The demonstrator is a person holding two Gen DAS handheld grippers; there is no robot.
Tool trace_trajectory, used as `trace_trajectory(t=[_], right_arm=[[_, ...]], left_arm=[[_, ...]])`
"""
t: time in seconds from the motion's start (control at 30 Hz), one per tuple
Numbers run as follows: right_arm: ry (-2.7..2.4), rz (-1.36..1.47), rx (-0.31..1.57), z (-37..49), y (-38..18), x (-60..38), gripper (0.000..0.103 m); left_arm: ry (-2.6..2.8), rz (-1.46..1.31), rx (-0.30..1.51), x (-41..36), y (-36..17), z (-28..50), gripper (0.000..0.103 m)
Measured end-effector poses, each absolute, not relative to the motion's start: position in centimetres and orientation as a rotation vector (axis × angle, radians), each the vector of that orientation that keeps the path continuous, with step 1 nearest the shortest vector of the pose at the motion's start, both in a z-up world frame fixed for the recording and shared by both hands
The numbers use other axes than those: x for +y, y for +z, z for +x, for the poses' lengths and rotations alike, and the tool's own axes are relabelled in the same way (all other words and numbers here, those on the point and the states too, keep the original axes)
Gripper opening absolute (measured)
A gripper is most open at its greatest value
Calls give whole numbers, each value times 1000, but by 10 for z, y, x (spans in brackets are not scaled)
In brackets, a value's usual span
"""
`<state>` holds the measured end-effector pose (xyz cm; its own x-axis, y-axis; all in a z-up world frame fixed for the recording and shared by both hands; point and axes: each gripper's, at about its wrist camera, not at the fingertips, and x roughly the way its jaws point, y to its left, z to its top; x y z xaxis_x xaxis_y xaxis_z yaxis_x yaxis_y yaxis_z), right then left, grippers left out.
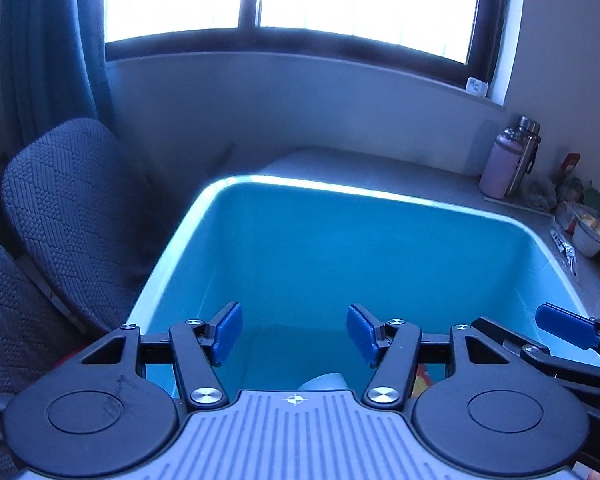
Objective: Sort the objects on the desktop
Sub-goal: 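Open both grippers to drop both canisters into the blue tub, then move the left tool toward the upright red canister on the table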
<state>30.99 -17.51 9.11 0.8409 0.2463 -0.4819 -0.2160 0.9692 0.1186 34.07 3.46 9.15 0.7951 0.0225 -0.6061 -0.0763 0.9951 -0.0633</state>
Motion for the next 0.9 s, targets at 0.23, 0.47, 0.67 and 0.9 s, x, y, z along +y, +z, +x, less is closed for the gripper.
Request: trace_trajectory(t=[0.23,0.47,0.67,0.9], right_arm=[[257,93,481,290,103,-193,82],[222,111,423,249,111,-229,99],[170,114,411,210,104,-263,103],[99,88,440,169,82,-304,103]], left_arm=[[8,-100,594,20,118,310,64],[-59,-65,553,-16,131,262,77],[-106,-6,561,-64,127,220,78],[-140,53,554,-120,104,170,78]])
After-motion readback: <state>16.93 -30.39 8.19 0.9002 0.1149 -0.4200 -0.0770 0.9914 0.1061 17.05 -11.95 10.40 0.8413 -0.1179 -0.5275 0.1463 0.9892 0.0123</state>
